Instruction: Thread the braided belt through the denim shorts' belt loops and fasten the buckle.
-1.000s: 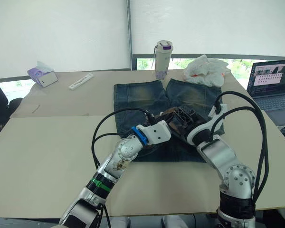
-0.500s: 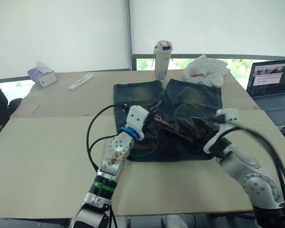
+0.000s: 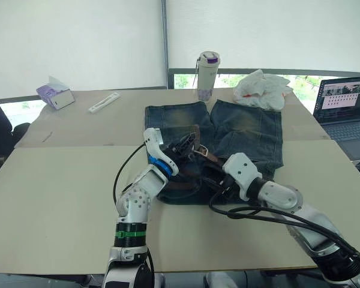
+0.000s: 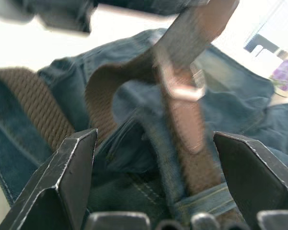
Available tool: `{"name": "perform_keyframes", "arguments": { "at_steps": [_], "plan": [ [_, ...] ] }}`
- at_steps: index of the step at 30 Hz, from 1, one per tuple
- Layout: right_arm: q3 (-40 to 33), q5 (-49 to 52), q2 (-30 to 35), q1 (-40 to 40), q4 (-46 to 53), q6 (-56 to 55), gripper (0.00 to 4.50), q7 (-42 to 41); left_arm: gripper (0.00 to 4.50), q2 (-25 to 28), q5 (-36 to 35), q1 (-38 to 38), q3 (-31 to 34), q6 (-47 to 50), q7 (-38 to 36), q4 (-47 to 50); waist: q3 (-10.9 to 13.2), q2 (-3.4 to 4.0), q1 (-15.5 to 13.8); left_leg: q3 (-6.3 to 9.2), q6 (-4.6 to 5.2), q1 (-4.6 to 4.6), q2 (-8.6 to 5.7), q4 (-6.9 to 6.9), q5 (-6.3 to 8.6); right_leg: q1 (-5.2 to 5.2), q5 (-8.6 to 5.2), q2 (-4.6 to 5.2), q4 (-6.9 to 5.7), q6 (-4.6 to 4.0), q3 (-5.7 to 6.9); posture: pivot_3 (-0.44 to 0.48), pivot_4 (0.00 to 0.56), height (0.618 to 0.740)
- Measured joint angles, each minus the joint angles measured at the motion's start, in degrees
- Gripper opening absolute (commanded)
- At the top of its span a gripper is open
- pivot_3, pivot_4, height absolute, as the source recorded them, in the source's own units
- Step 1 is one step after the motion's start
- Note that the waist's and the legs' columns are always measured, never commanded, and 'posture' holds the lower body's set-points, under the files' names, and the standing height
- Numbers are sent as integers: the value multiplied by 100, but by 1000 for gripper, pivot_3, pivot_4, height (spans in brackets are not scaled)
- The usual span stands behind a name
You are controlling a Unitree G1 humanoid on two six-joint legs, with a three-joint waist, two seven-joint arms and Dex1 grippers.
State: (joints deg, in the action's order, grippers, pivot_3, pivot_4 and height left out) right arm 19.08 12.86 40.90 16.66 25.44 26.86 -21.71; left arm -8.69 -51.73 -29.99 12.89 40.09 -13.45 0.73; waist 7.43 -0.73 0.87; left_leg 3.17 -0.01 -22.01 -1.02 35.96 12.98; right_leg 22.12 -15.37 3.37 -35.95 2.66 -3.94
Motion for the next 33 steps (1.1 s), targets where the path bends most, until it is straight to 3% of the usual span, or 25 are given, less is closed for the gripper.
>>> {"name": "perform_keyframes", "arguments": {
  "at_steps": [5,12,20,27,33],
  "plan": [
    [34,-117,-48,-213,-23,190,4201,-423,0,-6,-838,-49,295,509,402,2,0,-4,-3,2,0,4,-1,0,0,-2,4,0,-1,-7,0,0,150,740],
    [-176,-43,-47,-564,-71,1259,4201,-624,0,211,-2043,-264,645,896,780,20,-2,-8,-4,6,0,11,-1,0,0,-8,4,-1,-2,-8,-1,0,150,740],
    [-649,144,45,-701,45,1860,4201,-950,0,1220,-3477,-362,1214,1123,872,-2,-3,-10,-17,13,-1,16,-2,0,0,-11,4,1,-2,-8,0,0,150,740],
    [-877,194,172,-857,121,2004,4201,-1205,0,2418,-3690,-329,1396,1345,580,-378,-3,-17,-15,18,-1,19,-2,-2,0,-9,4,2,-3,-8,0,0,150,740],
    [-1350,463,-13,-924,110,1930,4201,-1416,0,3050,-3803,5,1254,1816,227,-337,-3,-17,-11,32,-2,20,-1,-4,0,-6,5,3,-6,-9,0,0,150,740]
  ]
}}
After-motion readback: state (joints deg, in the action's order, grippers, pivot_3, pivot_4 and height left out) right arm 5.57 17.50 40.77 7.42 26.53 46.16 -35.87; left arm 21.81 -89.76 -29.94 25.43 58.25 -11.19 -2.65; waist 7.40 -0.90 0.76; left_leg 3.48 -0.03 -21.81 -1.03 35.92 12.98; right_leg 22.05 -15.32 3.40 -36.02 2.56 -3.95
